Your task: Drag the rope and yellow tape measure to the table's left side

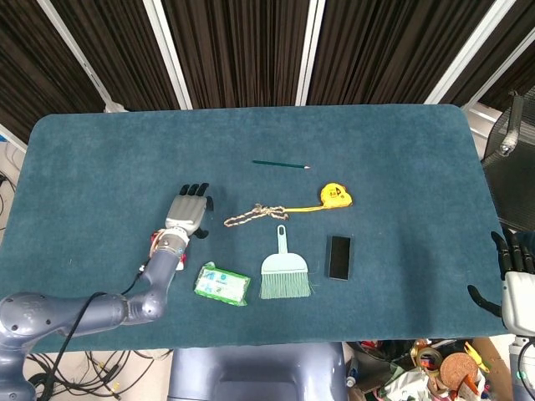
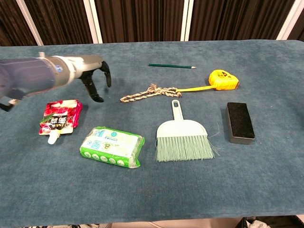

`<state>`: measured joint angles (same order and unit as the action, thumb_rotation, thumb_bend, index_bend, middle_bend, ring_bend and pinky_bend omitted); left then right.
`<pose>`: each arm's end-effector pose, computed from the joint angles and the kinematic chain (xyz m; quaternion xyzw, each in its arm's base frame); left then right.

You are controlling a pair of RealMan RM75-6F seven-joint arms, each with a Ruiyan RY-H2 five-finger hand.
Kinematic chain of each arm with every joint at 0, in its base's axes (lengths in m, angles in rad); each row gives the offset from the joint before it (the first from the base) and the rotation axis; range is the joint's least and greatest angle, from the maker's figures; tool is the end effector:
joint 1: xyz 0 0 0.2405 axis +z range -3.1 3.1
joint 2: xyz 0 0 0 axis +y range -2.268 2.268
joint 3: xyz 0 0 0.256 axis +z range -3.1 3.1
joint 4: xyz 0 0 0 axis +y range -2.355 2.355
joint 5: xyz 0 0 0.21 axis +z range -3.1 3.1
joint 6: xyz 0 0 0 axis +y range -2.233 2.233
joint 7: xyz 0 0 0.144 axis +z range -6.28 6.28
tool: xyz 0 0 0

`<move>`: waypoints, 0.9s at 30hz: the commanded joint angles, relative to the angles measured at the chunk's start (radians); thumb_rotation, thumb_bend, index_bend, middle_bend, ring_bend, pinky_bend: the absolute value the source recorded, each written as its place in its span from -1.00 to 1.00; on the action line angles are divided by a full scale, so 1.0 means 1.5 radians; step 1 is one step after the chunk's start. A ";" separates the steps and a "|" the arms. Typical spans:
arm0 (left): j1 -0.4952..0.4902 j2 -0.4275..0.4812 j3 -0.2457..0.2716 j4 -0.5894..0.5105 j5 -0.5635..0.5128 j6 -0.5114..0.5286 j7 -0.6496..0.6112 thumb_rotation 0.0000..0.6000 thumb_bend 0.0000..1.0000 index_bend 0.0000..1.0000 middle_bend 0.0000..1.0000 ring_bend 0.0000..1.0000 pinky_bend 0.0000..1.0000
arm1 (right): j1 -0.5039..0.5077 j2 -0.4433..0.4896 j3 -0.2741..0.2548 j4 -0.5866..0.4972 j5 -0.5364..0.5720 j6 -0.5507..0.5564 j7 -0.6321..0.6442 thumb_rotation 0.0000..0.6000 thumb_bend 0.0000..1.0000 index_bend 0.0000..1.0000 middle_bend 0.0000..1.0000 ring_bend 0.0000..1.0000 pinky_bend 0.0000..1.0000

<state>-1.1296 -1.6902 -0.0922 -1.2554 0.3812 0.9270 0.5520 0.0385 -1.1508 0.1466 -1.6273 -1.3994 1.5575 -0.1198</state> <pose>-0.1189 0.4054 -0.0550 -0.7160 -0.4418 -0.2497 0.4795 -0.3158 -0.1838 0.1766 0.5322 -0.3562 0.3823 0.6661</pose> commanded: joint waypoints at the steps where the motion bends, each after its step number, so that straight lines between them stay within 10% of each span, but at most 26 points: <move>1: -0.014 -0.021 -0.017 0.020 -0.019 0.001 0.027 1.00 -0.55 -0.18 -0.95 -1.00 -1.00 | 0.000 0.000 0.000 0.000 0.000 0.000 0.000 1.00 -0.81 -0.83 -0.97 -0.78 -0.59; 27: -0.033 -0.118 -0.083 0.148 -0.047 -0.052 0.106 1.00 -0.46 -0.07 -0.94 -1.00 -1.00 | 0.001 0.000 0.001 0.001 0.003 -0.003 -0.001 1.00 -0.81 -0.83 -0.96 -0.78 -0.59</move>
<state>-1.1805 -1.8667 -0.2162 -1.0320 0.3091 0.8477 0.7097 0.0404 -1.1513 0.1475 -1.6252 -1.3954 1.5536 -0.1210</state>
